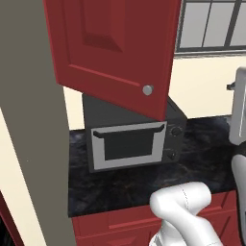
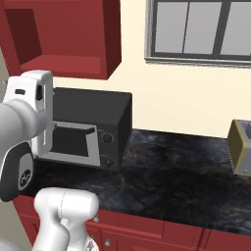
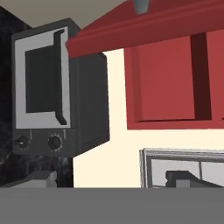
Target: Close all open cabinet doors.
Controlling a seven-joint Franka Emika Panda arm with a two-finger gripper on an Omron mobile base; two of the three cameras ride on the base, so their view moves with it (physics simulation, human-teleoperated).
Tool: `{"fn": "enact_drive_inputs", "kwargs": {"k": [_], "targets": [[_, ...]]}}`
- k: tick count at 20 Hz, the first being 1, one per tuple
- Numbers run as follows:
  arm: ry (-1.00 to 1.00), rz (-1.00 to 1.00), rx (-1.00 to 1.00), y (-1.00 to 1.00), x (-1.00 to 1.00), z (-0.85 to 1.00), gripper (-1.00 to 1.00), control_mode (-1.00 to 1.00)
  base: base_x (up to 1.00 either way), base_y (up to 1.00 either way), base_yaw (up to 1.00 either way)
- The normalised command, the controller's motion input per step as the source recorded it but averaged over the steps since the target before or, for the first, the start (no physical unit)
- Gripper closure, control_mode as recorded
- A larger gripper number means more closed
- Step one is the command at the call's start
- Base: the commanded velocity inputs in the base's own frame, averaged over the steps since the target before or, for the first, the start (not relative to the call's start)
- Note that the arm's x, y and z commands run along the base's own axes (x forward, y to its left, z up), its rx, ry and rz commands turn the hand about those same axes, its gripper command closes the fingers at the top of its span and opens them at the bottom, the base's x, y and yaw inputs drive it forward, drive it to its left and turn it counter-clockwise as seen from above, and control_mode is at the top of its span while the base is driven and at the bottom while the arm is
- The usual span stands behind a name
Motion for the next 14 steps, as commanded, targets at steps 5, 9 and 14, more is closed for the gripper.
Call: {"fn": "enact_drive_inputs", "kwargs": {"k": [5,9,14], "targets": [[0.0,0.0,0.0,0.0,-0.32,0.06,-1.0,-1.0,0.0,0.0,0.0],[0.0,0.0,0.0,0.0,-0.41,0.11,-1.0,-1.0,0.0,0.0,0.0],[0.01,0.0,-0.03,0.0,-0.29,0.35,-1.0,-1.0,0.0,0.0,0.0]]}}
